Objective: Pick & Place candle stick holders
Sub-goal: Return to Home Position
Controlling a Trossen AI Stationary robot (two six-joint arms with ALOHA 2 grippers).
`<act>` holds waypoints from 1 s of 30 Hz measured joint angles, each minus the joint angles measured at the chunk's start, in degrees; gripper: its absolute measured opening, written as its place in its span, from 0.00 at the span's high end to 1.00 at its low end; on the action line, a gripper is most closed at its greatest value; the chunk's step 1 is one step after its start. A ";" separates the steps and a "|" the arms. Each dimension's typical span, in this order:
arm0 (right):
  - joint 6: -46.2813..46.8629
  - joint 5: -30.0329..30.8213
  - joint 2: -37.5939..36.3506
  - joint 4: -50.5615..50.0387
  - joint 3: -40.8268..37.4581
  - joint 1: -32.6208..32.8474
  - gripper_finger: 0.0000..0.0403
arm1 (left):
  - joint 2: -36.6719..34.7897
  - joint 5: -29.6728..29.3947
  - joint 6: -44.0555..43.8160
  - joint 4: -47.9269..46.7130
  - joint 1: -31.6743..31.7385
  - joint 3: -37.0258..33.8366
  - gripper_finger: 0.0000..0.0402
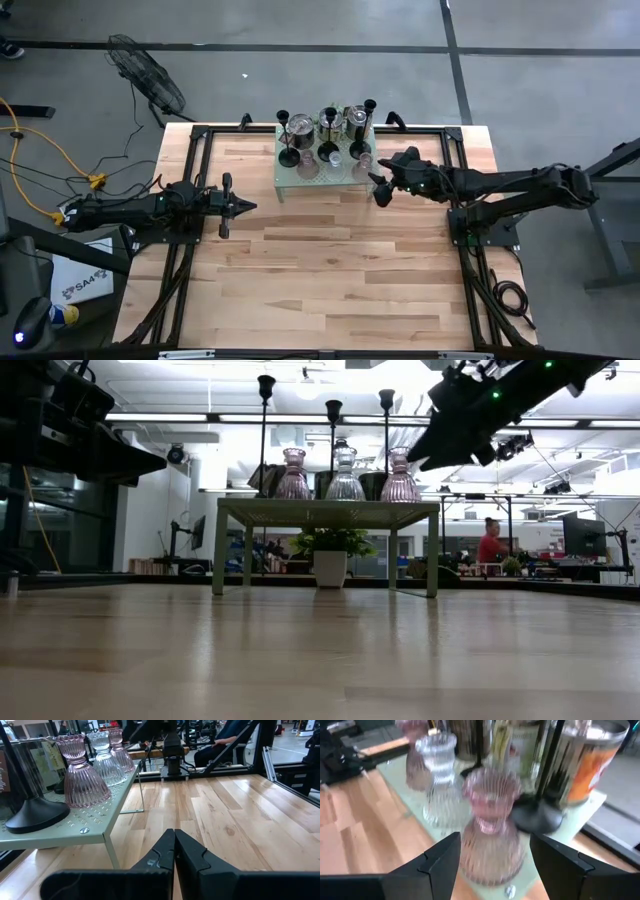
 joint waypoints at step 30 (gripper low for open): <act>14.53 -14.52 -5.70 25.51 -27.88 20.51 0.99 | -0.01 0.00 0.01 0.00 0.01 0.00 1.00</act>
